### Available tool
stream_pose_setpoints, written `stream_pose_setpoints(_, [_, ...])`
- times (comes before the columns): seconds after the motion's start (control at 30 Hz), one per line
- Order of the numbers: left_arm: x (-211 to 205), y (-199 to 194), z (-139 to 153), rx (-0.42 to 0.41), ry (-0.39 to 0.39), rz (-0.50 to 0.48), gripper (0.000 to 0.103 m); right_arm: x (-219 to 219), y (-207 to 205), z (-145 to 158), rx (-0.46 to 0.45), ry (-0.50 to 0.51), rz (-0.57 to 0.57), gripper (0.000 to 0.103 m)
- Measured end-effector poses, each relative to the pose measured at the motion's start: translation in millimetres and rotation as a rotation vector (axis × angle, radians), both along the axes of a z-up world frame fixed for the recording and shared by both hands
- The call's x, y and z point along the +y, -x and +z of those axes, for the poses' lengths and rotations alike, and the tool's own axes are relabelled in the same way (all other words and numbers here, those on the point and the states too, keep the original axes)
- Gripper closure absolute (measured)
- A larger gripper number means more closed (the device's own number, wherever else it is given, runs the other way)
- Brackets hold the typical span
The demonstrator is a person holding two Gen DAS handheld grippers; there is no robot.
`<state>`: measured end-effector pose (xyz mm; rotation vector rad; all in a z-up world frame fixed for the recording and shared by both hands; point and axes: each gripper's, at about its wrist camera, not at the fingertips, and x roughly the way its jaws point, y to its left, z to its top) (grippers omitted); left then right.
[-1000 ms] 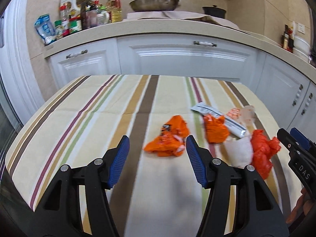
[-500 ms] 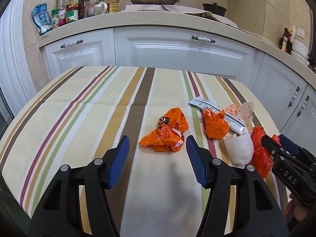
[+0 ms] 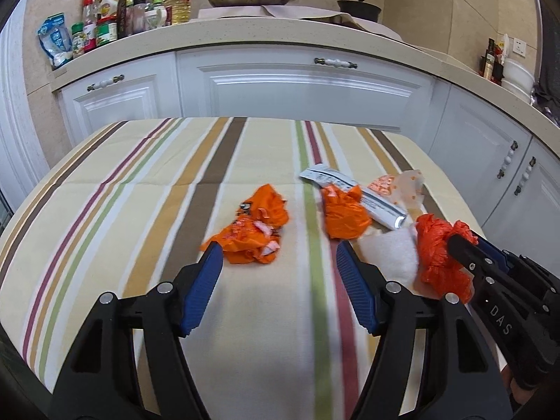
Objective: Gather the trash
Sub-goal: 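Grasp the red-orange bag with the right tool while the left tool grasps the white tissue, then carry both items over the black bin and open both tools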
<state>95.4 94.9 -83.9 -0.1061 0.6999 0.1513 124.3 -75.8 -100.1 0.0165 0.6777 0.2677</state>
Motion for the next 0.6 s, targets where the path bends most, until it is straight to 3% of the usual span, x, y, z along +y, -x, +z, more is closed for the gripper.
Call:
stream_pose_setpoints(0.27, [-47.8, -18.9, 0.2, 0.005, 0.0, -0.074, 0.026, -42.4, 4.3, 5.4, -0.023, -0.024, -0.059, 0.087])
stream_pose_setpoints(0.5, [-75.1, -37.3, -11.8, 0.038, -0.041, -0.066, 0.026, -87.0, 7.9, 8.9, -0.042, -0.054, -0.129, 0.087])
stream_pose_setpoints(0.6, [-78.9, -41.0, -17.8, 0.06, -0.044, -0.07, 0.038, -100.4, 7.5, 8.4, -0.046, -0.067, -0.147, 0.087])
